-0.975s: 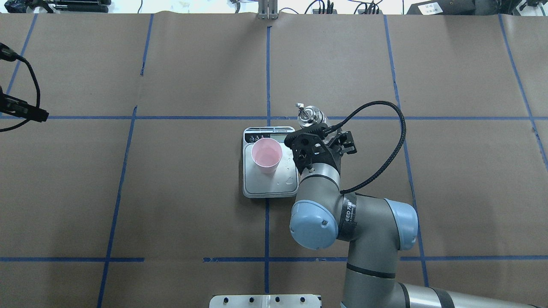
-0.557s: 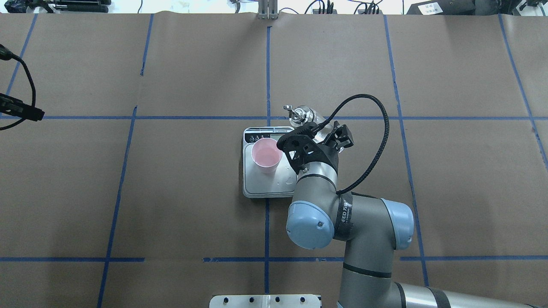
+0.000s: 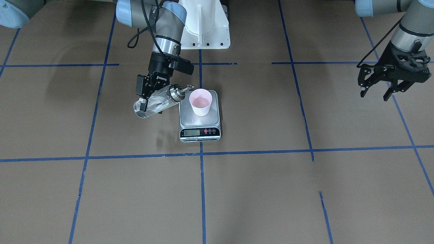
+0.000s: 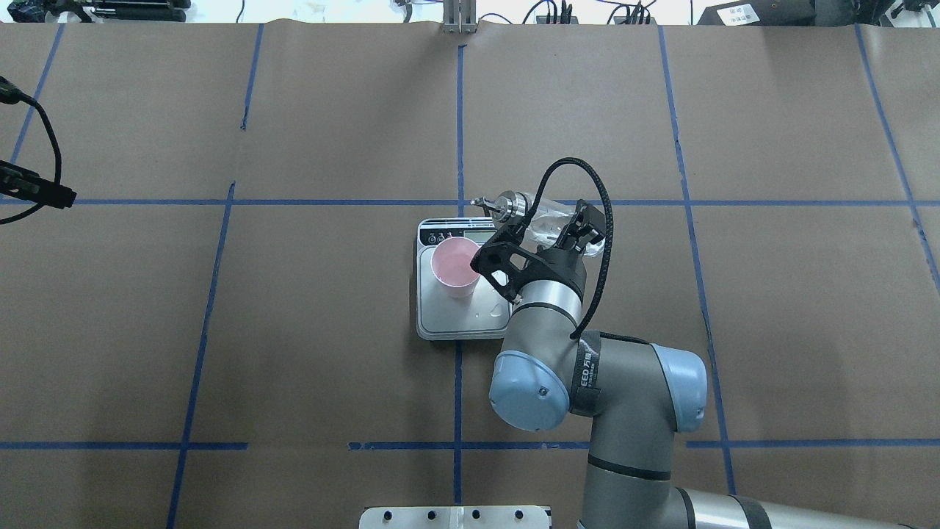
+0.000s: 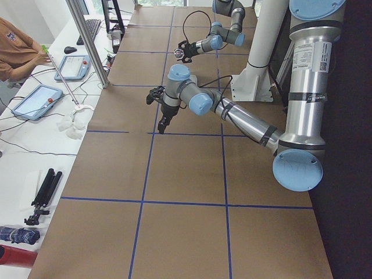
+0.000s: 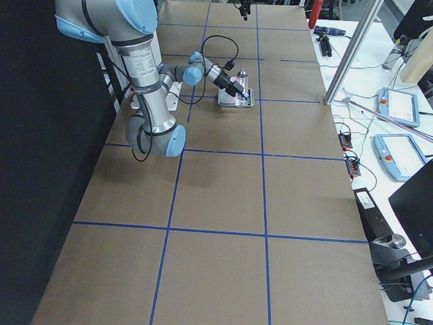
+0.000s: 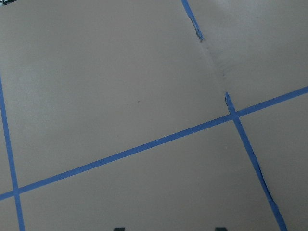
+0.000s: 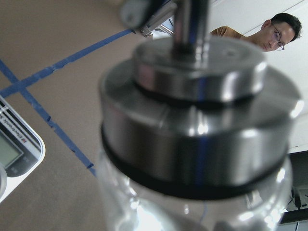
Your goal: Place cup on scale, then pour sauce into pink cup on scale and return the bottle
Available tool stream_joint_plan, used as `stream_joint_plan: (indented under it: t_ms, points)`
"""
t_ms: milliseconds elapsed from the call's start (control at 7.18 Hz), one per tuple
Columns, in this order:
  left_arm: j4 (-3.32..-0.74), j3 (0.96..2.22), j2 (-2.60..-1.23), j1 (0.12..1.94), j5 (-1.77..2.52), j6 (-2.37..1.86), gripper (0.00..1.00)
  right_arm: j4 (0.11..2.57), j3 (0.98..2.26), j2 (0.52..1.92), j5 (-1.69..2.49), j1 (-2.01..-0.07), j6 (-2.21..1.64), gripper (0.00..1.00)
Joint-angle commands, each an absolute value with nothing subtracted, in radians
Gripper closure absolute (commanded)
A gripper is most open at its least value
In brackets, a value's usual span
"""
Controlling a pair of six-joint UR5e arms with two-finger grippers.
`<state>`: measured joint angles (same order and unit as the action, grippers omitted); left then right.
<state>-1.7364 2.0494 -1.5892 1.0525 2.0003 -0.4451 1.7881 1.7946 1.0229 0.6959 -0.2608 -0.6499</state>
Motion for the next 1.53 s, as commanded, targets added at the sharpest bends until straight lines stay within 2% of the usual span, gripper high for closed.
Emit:
stream_joint_plan:
  t_ms: [0, 696, 1392]
  points:
    - [-1.736, 2.049, -1.591, 1.051, 2.000, -0.448, 0.30, 1.819, 1.790, 1.029, 0.630, -0.256, -0.545, 1.00]
    - [-1.736, 2.049, -1.594, 1.051, 2.000, -0.451, 0.29, 1.980, 1.789, 1.028, 0.555, -0.210, -0.450, 1.00]
    - [-1.736, 2.052, -1.595, 1.051, 2.000, -0.454, 0.27, 2.013, 1.781, 1.022, 0.513, -0.219, -0.316, 1.00]
